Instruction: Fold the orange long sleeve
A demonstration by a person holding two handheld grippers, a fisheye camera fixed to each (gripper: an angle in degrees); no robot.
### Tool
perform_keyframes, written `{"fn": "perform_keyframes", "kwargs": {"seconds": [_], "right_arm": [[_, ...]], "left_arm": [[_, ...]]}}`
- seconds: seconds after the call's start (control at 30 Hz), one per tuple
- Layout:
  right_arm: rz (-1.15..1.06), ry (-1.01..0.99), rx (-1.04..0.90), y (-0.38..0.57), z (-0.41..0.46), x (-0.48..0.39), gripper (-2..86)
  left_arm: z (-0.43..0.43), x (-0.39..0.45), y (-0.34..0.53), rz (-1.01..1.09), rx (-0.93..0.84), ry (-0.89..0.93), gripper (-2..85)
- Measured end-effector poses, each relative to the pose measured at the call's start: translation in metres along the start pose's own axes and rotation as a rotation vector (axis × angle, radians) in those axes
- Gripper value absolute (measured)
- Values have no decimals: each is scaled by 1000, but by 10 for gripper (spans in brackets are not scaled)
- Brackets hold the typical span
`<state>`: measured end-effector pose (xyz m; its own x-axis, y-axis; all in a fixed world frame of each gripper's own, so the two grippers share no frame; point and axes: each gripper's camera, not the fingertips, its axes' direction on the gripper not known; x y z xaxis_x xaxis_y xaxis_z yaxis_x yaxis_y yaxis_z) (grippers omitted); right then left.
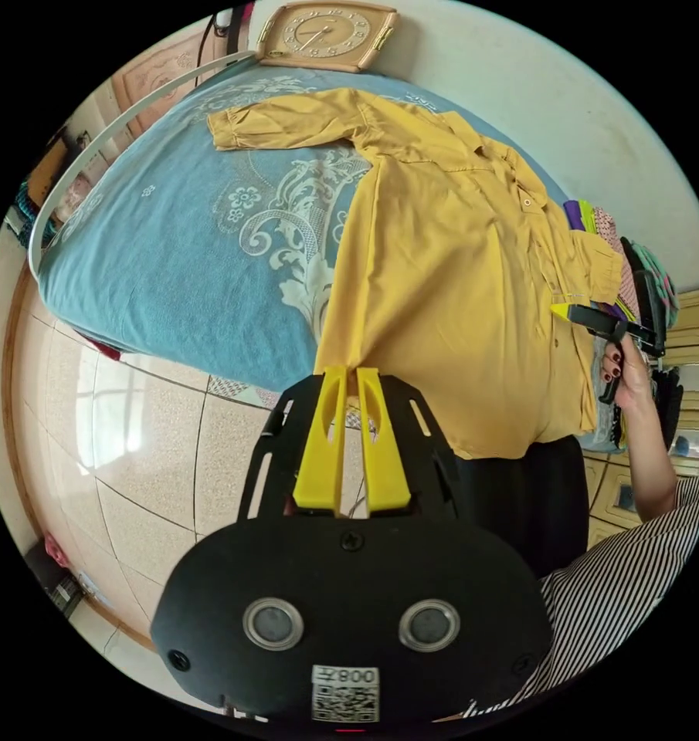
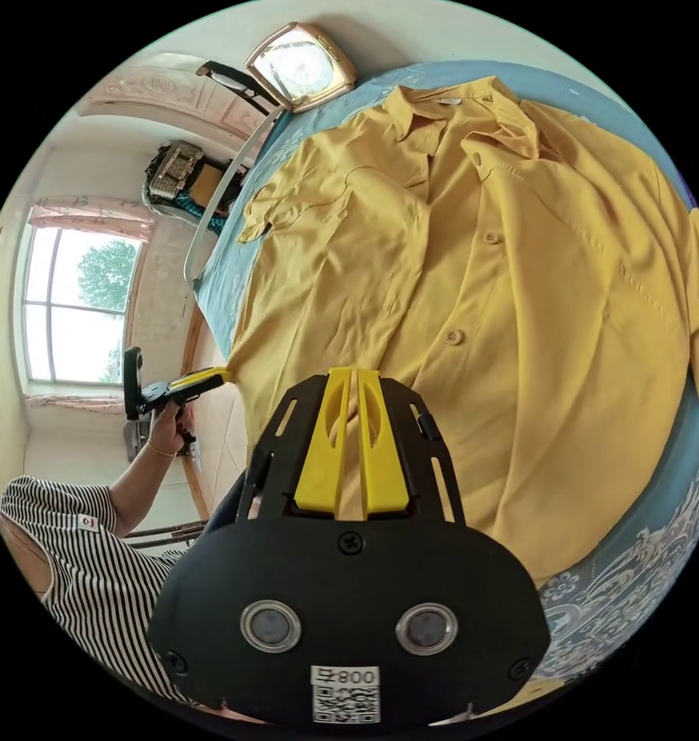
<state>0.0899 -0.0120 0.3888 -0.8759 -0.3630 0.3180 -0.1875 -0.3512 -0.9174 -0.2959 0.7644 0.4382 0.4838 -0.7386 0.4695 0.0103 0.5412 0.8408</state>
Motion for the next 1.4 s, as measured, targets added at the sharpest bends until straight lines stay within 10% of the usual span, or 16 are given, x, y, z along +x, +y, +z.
{"fn": "perform_keyframes", "kwargs": {"seconds": [0.53,1.4], "right_arm": [[-99,47,-81,38,3,-39,10],[-173,390,110,-366,-128,60,0]], "left_arm": [[-16,1,90,-63,132,-71,70],[183,223,34,330,123,353,7]]}}
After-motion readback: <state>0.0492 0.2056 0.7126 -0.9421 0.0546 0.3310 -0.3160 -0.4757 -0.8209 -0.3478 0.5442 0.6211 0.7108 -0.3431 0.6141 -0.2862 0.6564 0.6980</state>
